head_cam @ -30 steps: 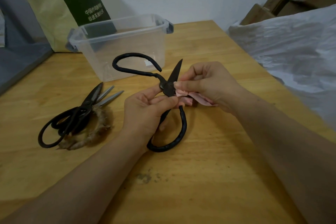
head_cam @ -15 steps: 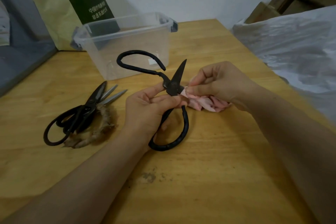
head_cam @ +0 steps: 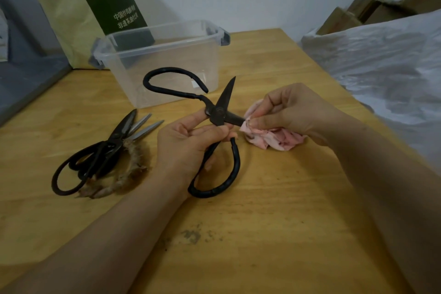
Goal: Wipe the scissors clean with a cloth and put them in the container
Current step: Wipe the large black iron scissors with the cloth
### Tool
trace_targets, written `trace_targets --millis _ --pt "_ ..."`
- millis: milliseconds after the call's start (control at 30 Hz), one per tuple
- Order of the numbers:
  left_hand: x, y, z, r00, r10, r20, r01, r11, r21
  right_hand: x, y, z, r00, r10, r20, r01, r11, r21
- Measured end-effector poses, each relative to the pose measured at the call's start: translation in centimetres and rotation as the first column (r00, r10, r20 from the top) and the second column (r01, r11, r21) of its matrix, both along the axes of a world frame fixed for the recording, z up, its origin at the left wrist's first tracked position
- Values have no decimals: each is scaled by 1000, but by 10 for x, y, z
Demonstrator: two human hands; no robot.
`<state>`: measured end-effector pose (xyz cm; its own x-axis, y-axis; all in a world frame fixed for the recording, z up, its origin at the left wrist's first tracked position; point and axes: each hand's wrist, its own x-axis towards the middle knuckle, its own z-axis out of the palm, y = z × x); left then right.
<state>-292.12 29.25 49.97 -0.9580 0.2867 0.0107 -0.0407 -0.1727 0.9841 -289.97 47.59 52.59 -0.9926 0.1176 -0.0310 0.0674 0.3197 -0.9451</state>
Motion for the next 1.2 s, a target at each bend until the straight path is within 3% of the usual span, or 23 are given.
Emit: trace_targets --millis 300,433,567,1000,1200 --pt "0 1 1 997 -69 -31 69 998 -12 -5 -12 -3 993 -58 -104 56 998 -29" --pt "-6 -2 4 985 -151 -85 143 985 -97 -3 -12 -3 985 -91 -148 85 995 -46" --pt "-8 -6 7 983 -180 43 182 982 -47 -4 -15 -2 985 -63 -160 63 998 -1" --pt "-7 -8 6 997 -71 4 71 997 16 -4 -6 -4 987 15 -159 1 994 105" --pt "-6 -8 6 999 -53 -9 54 997 48 -5 -20 -4 983 24 -180 -24 1000 3"
